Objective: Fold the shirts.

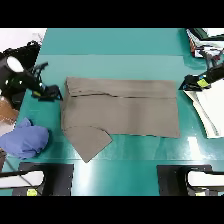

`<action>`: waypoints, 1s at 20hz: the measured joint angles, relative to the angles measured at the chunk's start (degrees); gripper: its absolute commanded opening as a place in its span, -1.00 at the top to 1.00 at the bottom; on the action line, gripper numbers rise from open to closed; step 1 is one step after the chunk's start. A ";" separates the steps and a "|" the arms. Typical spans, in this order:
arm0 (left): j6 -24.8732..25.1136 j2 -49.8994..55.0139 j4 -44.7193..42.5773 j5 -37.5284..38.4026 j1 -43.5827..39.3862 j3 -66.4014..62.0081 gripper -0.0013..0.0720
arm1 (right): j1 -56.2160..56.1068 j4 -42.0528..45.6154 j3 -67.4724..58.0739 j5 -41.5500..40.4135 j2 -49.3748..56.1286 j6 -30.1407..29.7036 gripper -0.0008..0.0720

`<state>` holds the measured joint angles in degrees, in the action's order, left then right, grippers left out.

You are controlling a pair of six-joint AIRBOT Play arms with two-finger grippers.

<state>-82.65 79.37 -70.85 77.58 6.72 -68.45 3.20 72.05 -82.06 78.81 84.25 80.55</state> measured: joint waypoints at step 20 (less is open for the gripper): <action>0.94 -24.63 20.44 -12.87 -2.91 45.46 0.51 | 0.96 -0.50 14.19 -5.01 -12.87 -0.09 -0.08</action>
<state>-81.71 54.74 -50.41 64.71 3.81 -22.98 4.16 71.55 -67.88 73.80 71.37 80.47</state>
